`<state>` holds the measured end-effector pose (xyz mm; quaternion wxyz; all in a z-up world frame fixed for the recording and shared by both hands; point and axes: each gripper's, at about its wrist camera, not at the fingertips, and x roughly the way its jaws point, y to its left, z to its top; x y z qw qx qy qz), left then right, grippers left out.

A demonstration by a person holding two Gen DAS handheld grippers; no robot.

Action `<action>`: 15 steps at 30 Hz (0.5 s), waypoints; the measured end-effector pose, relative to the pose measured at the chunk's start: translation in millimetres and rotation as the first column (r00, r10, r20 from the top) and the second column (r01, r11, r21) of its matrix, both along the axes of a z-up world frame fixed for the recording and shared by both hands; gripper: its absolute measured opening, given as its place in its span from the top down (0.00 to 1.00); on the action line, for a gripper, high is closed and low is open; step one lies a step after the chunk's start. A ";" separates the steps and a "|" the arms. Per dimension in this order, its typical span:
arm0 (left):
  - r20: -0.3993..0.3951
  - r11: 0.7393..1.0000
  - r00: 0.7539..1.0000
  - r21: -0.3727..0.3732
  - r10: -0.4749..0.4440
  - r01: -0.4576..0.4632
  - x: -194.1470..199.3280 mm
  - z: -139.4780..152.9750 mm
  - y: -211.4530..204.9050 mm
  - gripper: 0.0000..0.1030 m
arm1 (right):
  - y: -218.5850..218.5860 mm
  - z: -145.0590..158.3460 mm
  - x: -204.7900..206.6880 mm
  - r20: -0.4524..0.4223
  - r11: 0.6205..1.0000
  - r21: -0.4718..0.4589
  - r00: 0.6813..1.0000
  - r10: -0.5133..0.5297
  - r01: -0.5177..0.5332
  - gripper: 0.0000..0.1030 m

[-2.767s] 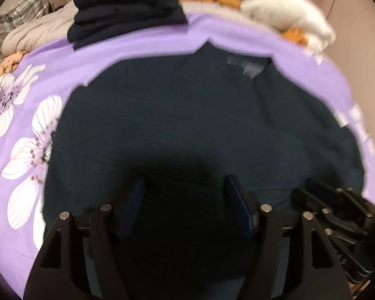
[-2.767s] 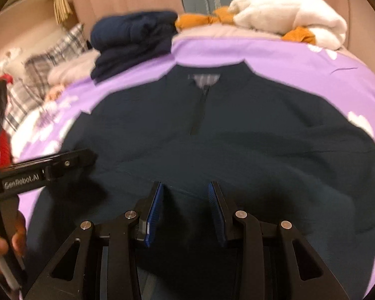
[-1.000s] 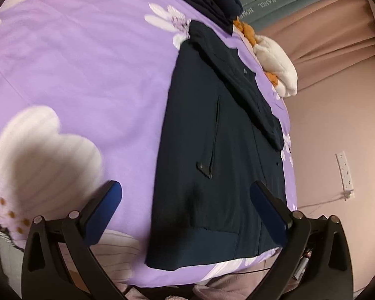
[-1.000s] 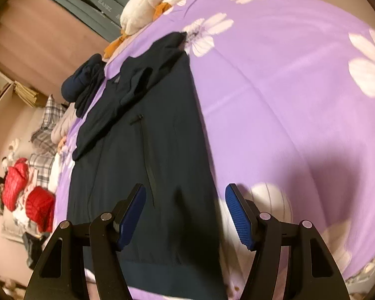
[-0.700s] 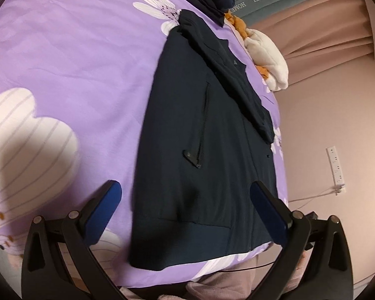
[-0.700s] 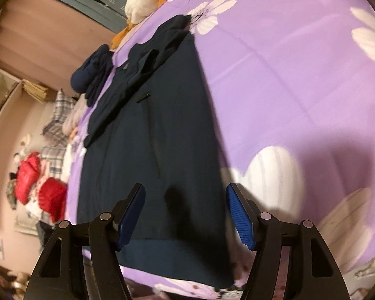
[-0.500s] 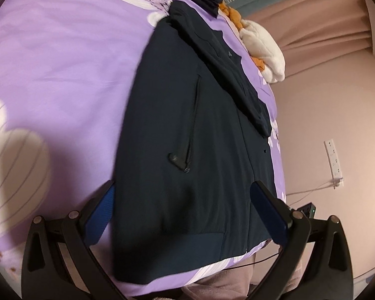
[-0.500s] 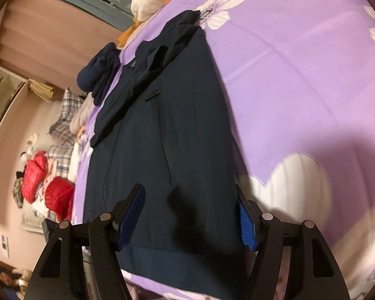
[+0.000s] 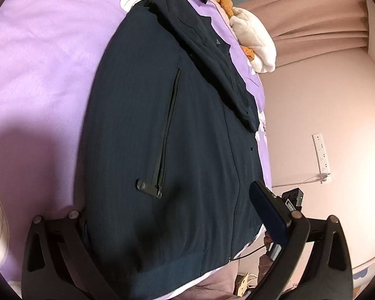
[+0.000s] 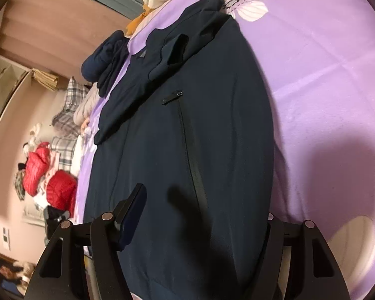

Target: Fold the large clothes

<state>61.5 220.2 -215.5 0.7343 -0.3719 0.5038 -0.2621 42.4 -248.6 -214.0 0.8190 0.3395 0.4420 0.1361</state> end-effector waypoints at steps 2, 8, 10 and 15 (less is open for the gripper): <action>0.006 1.000 1.000 0.009 -0.006 0.006 -7.3 1.2 1.5 0.05 | 0.6 0.1 -6.5 0.006 1.000 0.010 1.000 0.014 -0.014 0.33; -0.001 1.000 1.000 -0.011 -0.011 0.011 -27.7 -0.3 7.3 0.06 | -4.9 -1.0 -30.6 0.015 0.999 0.041 1.000 0.023 -0.023 0.33; 0.002 1.000 1.000 -0.003 -0.026 0.026 -34.1 0.1 5.5 0.06 | -7.8 -0.3 -35.9 0.013 0.998 0.054 1.000 0.018 -0.019 0.33; 0.011 0.999 0.999 0.027 -0.045 0.044 -42.4 1.5 -1.6 0.06 | -11.2 -3.5 -46.7 0.001 0.994 0.106 1.000 0.004 -0.004 0.33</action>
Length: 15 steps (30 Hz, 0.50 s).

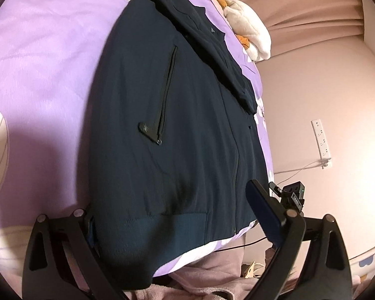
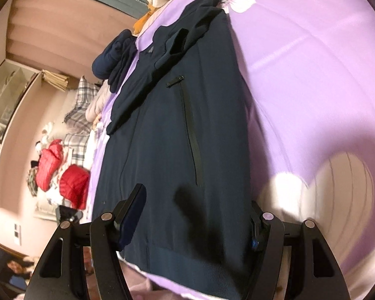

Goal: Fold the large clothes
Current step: 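Grasp the jacket hem with the left gripper while the right gripper grasps the cuff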

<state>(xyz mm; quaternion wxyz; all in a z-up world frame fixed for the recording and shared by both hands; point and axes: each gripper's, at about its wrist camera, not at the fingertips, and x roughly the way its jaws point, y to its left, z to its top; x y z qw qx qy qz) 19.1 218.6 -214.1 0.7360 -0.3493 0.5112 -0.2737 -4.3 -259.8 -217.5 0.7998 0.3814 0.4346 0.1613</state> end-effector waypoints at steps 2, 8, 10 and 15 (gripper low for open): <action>0.001 1.000 1.000 -0.003 0.006 -0.006 -1.3 -1.2 -0.1 0.06 | 0.5 -1.6 -3.7 -0.002 1.000 0.021 1.000 -0.013 0.013 0.33; 0.000 1.000 1.000 -0.013 0.011 -0.011 -0.5 -2.7 1.3 0.06 | 3.4 -4.8 -15.5 -0.016 0.998 0.060 1.000 -0.008 0.009 0.33; 0.003 1.000 1.000 -0.008 0.014 -0.014 0.2 -2.0 -0.4 0.06 | 7.6 -4.8 -17.2 -0.020 0.998 0.064 1.000 0.003 -0.001 0.33; 0.001 1.000 1.000 0.004 0.025 -0.025 1.6 -0.9 -2.1 0.06 | 15.5 -3.6 -13.7 -0.012 0.999 0.045 1.000 -0.002 0.003 0.32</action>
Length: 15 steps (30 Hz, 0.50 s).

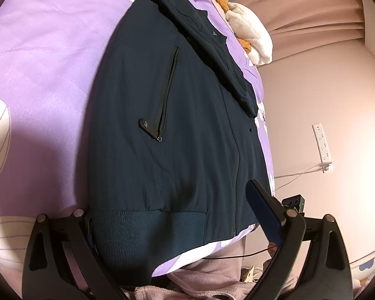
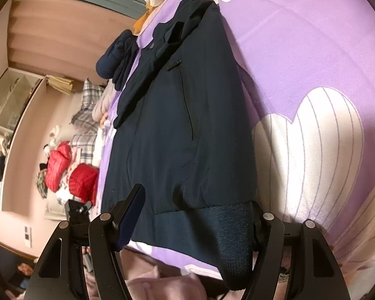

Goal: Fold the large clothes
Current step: 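Grasp the jacket hem with the left gripper while the right gripper grasps the cuff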

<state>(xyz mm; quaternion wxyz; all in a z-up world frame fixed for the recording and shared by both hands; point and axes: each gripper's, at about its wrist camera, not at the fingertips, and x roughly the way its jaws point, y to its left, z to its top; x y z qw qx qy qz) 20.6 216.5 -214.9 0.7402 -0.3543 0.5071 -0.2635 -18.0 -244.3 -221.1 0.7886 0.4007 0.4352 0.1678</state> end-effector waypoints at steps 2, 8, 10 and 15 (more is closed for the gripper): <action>-0.006 1.000 1.000 0.003 0.004 -0.004 2.3 0.4 -1.9 0.06 | 2.0 0.3 6.1 -0.001 1.000 0.003 1.000 0.003 -0.003 0.32; -0.002 1.000 1.000 0.029 0.000 0.000 13.7 3.6 -13.5 0.09 | 7.0 1.5 18.2 0.012 1.000 0.006 1.000 0.018 -0.018 0.32; 0.004 0.999 1.000 0.042 0.003 -0.003 15.0 3.8 -14.7 0.14 | 10.3 2.7 19.7 0.017 0.999 -0.024 1.000 0.026 -0.026 0.32; -0.001 0.996 0.998 0.074 0.057 -0.057 11.5 -4.2 -9.7 0.37 | 8.9 0.5 16.2 0.008 0.998 -0.068 1.000 0.007 -0.006 0.42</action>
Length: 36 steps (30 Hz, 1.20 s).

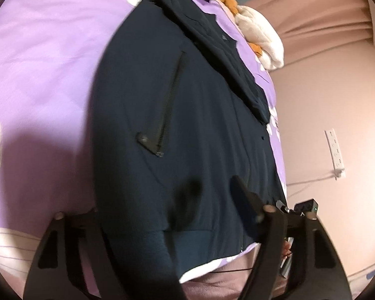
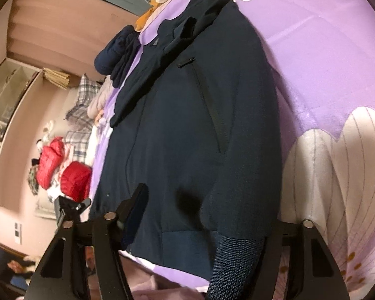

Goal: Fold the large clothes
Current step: 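Grasp the jacket hem with the left gripper while the right gripper grasps the cuff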

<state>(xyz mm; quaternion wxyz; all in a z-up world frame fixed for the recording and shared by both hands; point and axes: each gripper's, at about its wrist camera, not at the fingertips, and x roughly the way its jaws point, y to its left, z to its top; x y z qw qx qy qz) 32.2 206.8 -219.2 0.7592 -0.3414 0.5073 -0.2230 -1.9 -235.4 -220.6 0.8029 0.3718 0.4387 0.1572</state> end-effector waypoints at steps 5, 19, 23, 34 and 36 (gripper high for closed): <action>-0.026 1.000 0.999 0.001 0.027 -0.027 0.6 -3.7 8.5 0.54 | -4.9 -2.4 -1.9 -0.016 1.000 0.009 1.000 -0.024 0.024 0.53; -0.031 0.997 0.997 -0.018 0.068 -0.069 -2.7 0.2 19.3 0.87 | -4.1 3.6 -11.2 0.015 0.995 0.043 0.996 -0.086 0.085 0.80; 0.045 0.999 0.999 -0.020 0.028 -0.027 -6.4 17.1 13.0 0.89 | 1.0 14.2 -14.8 0.071 0.995 0.061 0.994 -0.087 0.083 0.81; 0.136 0.999 0.990 -0.033 -0.022 0.027 0.7 48.8 -0.2 0.90 | 18.6 51.2 -9.6 0.203 0.998 0.042 0.978 -0.048 0.040 0.84; 0.153 0.998 0.988 -0.049 -0.022 0.030 2.2 53.7 0.8 0.90 | 18.9 53.6 -9.2 0.217 0.998 0.044 0.975 -0.049 0.040 0.84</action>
